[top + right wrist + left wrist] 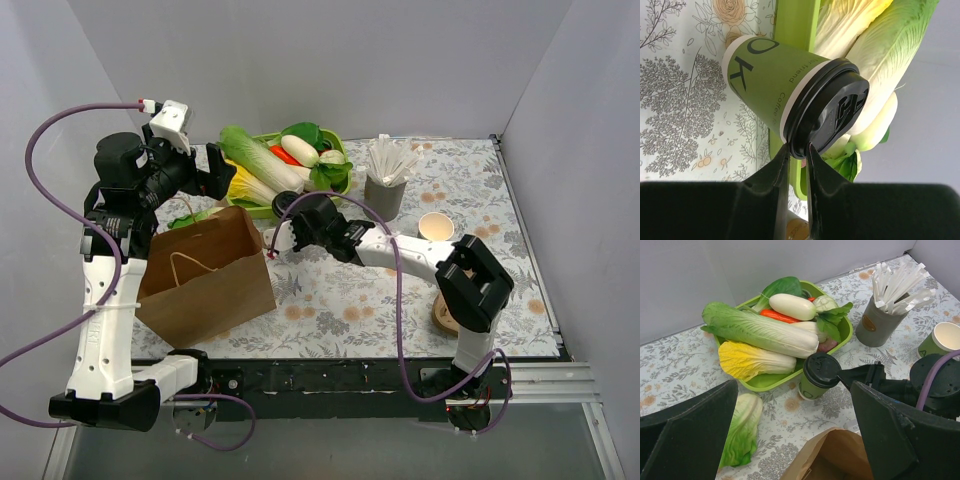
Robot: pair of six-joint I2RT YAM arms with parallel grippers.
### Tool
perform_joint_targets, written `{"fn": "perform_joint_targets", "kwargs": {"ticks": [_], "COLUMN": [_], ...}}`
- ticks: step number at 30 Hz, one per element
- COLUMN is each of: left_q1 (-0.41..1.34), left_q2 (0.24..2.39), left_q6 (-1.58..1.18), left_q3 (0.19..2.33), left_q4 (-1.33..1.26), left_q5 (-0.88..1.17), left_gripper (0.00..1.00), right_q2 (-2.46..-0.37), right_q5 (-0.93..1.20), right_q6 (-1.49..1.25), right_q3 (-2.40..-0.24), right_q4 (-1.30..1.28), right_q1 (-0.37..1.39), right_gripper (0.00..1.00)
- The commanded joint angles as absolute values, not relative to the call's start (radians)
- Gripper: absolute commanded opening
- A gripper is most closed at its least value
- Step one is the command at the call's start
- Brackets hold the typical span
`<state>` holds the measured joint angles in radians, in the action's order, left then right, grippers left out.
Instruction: Pack the takeout coffee
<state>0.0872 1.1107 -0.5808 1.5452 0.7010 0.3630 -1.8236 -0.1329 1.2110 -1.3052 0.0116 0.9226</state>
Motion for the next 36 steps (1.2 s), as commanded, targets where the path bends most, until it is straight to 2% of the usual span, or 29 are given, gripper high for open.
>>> {"fn": "perform_joint_targets", "kwargs": {"ticks": [1, 2, 5, 8, 19, 22, 23, 29, 32, 36], "left_q1": [0.083, 0.083, 0.083, 0.083, 0.083, 0.083, 0.083, 0.083, 0.083, 0.083], "left_q2": [1.108, 1.109, 1.109, 1.112, 1.126, 1.124, 1.126, 1.134, 1.118, 1.111], "left_q6": [-0.584, -0.584, -0.584, -0.584, -0.586, -0.569, -0.566, -0.557, -0.554, -0.568], "left_q3": [1.551, 1.551, 1.549, 1.549, 1.554, 1.549, 1.548, 1.555, 1.526, 1.488], "left_q4": [0.696, 0.696, 0.695, 0.693, 0.673, 0.655, 0.65, 0.62, 0.582, 0.545], "left_q5": [0.371, 0.371, 0.373, 0.374, 0.397, 0.399, 0.406, 0.451, 0.476, 0.476], "left_gripper": [0.98, 0.98, 0.98, 0.98, 0.98, 0.98, 0.98, 0.98, 0.98, 0.98], "right_q2": [-1.848, -1.851, -1.848, -1.842, -1.701, -1.609, -1.556, -1.419, -1.375, -1.279], "right_q5": [-0.187, -0.192, -0.195, -0.192, -0.219, -0.198, -0.187, -0.103, -0.058, -0.031], "right_q6": [1.272, 1.273, 1.279, 1.282, 1.185, 0.992, 0.939, 0.513, 0.492, 0.486], "right_q3": [-1.302, -1.298, -1.287, -1.273, -1.258, -1.308, -1.321, -1.468, -1.459, -1.339], "right_q4": [0.12, 0.129, 0.146, 0.149, 0.003, -0.196, -0.3, -0.763, -0.972, -1.038], "right_q1": [0.928, 0.928, 0.93, 0.928, 0.91, 0.871, 0.853, 0.605, 0.487, 0.266], "right_gripper": [0.2, 0.32, 0.48, 0.55, 0.64, 0.77, 0.91, 0.94, 0.86, 0.82]}}
